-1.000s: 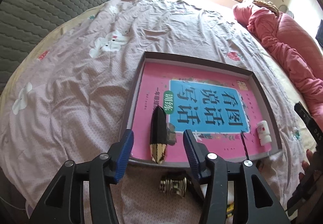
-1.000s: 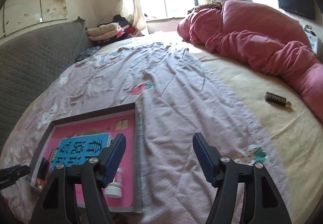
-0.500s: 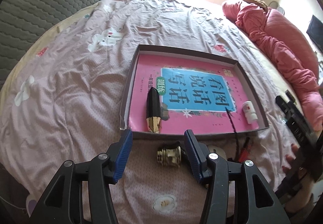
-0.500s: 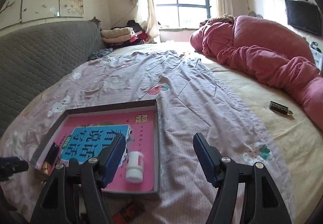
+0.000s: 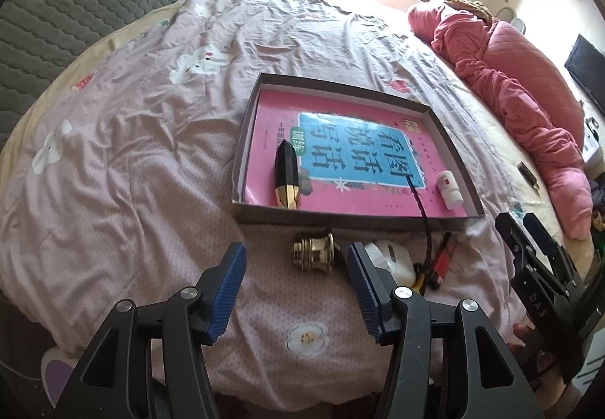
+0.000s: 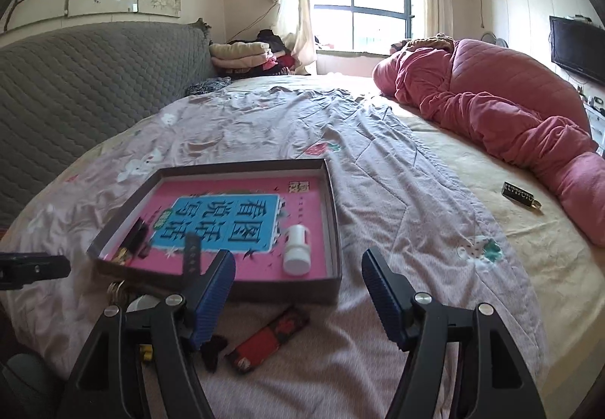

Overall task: Organize rigid objects
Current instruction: 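Withdraw both open grippers back from the tray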

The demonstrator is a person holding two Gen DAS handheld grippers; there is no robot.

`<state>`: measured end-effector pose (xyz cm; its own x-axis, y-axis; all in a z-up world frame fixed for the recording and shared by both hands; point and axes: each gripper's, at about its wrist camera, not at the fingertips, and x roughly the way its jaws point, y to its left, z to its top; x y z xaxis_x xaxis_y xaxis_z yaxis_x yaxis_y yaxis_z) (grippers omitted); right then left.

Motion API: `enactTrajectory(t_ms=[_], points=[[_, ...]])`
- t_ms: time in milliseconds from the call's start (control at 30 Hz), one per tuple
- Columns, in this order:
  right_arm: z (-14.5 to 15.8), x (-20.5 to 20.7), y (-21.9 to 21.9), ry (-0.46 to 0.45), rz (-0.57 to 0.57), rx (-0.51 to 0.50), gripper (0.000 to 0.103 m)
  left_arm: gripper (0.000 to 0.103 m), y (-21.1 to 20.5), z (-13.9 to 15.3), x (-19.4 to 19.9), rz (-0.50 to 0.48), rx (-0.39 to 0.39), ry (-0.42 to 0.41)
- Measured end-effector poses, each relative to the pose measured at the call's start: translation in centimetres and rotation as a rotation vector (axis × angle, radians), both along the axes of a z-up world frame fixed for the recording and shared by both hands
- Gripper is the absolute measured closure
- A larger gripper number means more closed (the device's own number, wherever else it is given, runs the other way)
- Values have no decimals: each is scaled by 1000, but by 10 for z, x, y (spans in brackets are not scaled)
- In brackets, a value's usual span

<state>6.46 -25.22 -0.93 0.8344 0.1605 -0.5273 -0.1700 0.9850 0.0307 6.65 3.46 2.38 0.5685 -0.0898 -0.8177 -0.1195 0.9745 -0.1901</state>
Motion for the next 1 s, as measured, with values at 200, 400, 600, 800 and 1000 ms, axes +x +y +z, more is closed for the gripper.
enactTrajectory(t_ms=[200, 400, 600, 800, 1000], points=[[-1, -24, 3, 23, 8, 0, 34, 46, -3, -6, -11, -14, -25, 11], [1, -40, 11, 21, 28, -19, 34, 46, -15, -10, -18, -55, -32, 20], [0, -50, 15, 35, 40, -18, 34, 46, -17, -13, -21, -59, -42, 38], [-2, -58, 21, 43, 62, -28, 34, 46, -22, -13, -24, -77, -63, 33], [-3, -61, 18, 58, 48, -10, 34, 45, -30, -13, -27, -99, -70, 37]])
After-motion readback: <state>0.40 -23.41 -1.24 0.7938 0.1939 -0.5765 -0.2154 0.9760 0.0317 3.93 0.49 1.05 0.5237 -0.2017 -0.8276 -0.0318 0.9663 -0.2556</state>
